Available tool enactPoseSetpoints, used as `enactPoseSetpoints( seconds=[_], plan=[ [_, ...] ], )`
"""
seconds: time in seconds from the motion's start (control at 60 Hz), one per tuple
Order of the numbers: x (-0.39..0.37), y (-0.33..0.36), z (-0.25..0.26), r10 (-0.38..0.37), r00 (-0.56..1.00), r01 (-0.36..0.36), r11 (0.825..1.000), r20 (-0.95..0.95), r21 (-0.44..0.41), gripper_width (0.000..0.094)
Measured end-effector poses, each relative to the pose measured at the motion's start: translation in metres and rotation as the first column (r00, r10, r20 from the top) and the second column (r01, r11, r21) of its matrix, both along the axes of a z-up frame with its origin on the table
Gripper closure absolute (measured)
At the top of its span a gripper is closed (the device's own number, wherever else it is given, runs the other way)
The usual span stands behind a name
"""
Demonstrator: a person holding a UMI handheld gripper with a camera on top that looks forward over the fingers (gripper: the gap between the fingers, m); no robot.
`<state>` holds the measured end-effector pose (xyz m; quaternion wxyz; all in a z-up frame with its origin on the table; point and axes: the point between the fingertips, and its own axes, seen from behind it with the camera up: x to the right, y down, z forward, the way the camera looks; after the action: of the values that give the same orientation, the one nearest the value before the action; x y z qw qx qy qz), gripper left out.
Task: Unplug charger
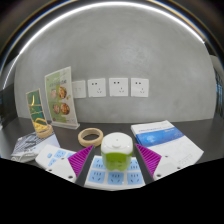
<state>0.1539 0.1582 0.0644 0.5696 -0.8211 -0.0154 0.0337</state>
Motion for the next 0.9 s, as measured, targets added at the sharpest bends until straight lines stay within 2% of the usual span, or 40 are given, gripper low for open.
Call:
enactPoseSetpoints(
  seconds=[0.067,0.117,0.217,0.35,0.5,0.533,0.567,0.633,0.7,0.75,0.817,0.9],
  plan=[
    [0.002,0.018,-0.004,0.0,1.0,0.0,1.0,0.009,0.01,0.0184],
    [0.006,0.025,-0.006,-0.019,0.999,0.018,1.0,0.029,0.024,0.043],
    [0.002,0.026,-0.006,0.012,0.996,-0.016,0.999,0.094,0.041,0.0458],
    [0.001,0.026,-0.003,0.01,0.991,-0.018,0.998,0.134,0.064,0.0566],
    [0.002,0.026,0.001,0.001,0.998,-0.004,0.999,0.062,0.04,0.0581],
    [0.004,0.026,0.024,-0.002,0.999,-0.001,0.997,0.037,0.083,0.0579],
    [0.01,0.026,0.062,-0.013,0.999,0.004,0.985,0.053,0.17,0.058],
    [0.028,0.017,0.142,-0.055,0.991,0.01,0.944,0.126,0.33,0.058],
    [0.041,0.002,0.201,-0.065,0.993,0.019,0.911,0.098,0.412,0.058],
    [0.061,-0.007,0.223,-0.081,0.993,0.037,0.899,0.082,0.436,0.058],
    [0.095,-0.01,0.219,-0.133,0.985,0.074,0.905,0.113,0.419,0.0581],
    [0.137,-0.005,0.173,-0.168,0.973,0.112,0.942,0.156,0.317,0.0579]
  ],
)
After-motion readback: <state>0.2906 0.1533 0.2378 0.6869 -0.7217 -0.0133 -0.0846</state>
